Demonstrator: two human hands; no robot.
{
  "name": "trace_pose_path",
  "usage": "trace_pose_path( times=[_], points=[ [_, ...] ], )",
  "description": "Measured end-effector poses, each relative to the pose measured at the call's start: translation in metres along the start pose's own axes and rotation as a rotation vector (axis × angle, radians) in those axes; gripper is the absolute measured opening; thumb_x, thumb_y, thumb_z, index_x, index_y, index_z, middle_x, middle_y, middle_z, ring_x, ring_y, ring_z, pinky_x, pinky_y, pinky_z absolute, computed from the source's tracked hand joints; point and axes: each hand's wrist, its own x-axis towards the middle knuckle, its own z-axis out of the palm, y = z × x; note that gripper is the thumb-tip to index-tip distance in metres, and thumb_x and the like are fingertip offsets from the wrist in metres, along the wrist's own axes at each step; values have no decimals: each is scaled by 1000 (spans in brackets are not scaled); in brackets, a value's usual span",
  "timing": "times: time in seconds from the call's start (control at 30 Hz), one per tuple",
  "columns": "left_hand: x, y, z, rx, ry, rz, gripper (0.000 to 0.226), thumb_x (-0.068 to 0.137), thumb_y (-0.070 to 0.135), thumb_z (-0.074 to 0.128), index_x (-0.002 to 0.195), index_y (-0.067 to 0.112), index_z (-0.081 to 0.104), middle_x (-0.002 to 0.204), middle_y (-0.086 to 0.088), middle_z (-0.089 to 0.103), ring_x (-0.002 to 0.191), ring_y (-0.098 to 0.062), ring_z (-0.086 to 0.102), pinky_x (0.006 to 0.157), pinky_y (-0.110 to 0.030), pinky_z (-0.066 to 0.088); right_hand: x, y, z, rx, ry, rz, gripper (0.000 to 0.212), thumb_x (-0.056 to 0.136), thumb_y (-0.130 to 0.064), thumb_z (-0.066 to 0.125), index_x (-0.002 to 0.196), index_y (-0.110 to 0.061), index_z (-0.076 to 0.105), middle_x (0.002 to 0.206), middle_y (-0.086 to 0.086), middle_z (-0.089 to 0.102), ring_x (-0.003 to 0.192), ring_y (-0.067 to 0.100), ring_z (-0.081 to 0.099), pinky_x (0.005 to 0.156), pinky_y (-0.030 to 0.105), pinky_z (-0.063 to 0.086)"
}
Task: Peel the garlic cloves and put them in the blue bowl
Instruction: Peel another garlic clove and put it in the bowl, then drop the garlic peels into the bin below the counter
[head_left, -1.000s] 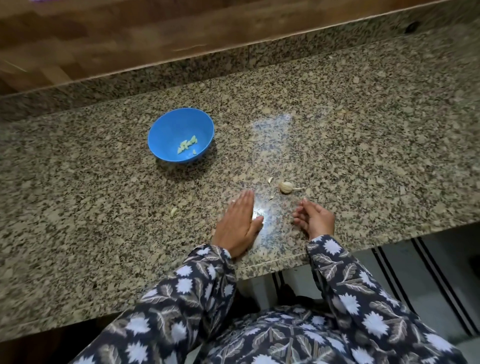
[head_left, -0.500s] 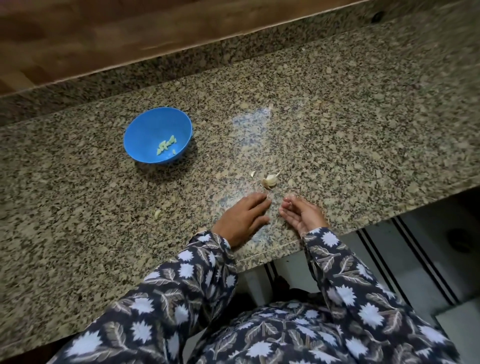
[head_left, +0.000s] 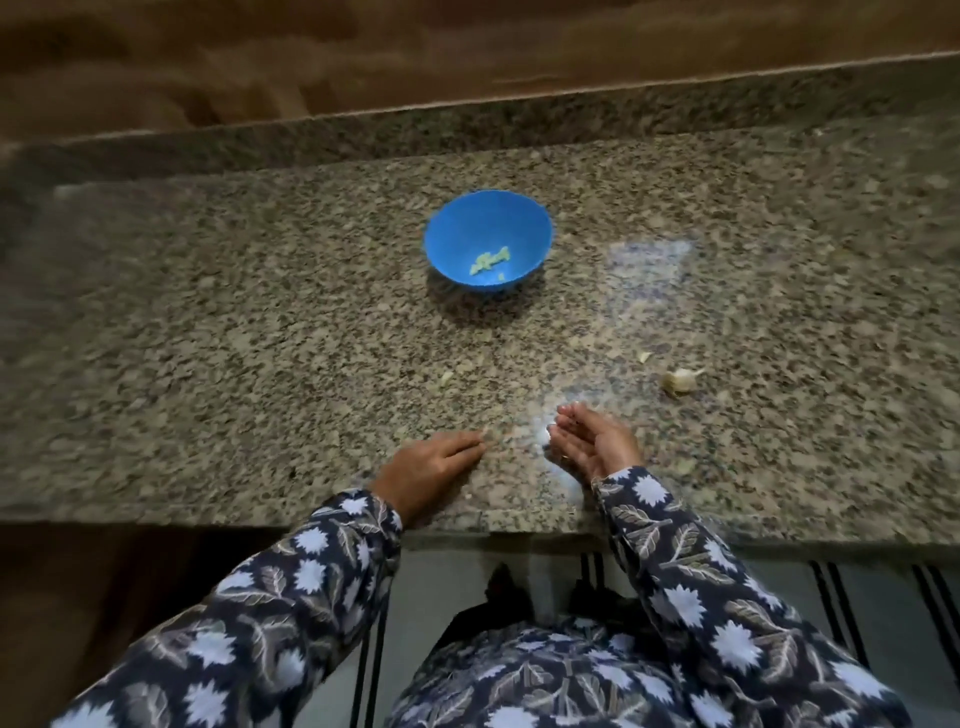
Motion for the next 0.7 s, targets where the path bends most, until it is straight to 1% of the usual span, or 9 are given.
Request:
trace_pose_path(
  times=[0.13,0.2,0.23,0.3,0.37,0.43,0.5,0.6,0.7],
  points=[
    [-27,1,-1,89,32,-282,22,75,4,68,97,5,69,97,-12,68,83,-25,67,68,-29,57,-7,23,22,-149,-78,77,10,87,0,56,80,3,61,71,13,65,50,14,64,64,31,56],
    [-31,18,-10,85,-30,-580,27,80,2,66,106,10,64,104,-4,63,89,-19,63,73,-22,49,-8,34,35,-194,-158,88,12,88,4,52,79,0,59,61,6,67,50,12,65,59,27,58],
    [-33,27,-14,24,4,-757,26,86,4,61,110,11,64,108,0,62,92,-16,60,74,-15,44,-10,40,43,-254,-196,85,14,89,5,50,79,-2,57,57,2,67,50,8,64,55,22,56],
    [-40,37,-23,-473,302,-1240,20,86,1,60,103,9,69,102,3,66,87,-12,59,68,-4,41,-19,54,56,-368,-255,81,16,89,5,49,79,-6,56,60,0,65,51,4,63,53,15,53],
    [-54,34,-43,-1313,779,-1462,19,85,-6,58,78,3,74,84,-7,72,80,-18,63,61,-9,48,-29,72,66,-414,-294,102,13,87,5,53,79,-3,60,69,6,64,56,8,64,55,16,54],
    [-86,32,-59,-1918,1194,-1468,39,88,-9,50,58,1,72,66,-9,70,65,-16,68,57,-18,55,-41,91,79,-456,-354,147,10,86,6,54,80,1,61,69,9,65,57,11,65,55,18,55],
    [-124,36,-73,-2145,1440,-1439,42,90,-7,46,56,-2,70,63,-11,69,56,-13,68,56,-19,56,-52,115,98,-505,-448,191,12,87,7,51,80,2,60,62,8,66,52,10,65,56,18,55],
    [-189,44,-79,-2198,1735,-1376,37,90,-6,47,63,-3,72,70,-13,70,60,-17,69,56,-22,57,-73,174,142,-631,-596,254,17,89,4,50,76,0,60,52,2,65,47,8,62,55,16,54],
    [-261,54,-74,-2122,1998,-1356,32,90,-4,49,68,-4,72,74,-13,71,63,-17,70,60,-22,58,-100,247,180,-742,-739,352,17,90,1,49,80,-1,63,56,3,66,50,8,63,55,15,53]
  ],
)
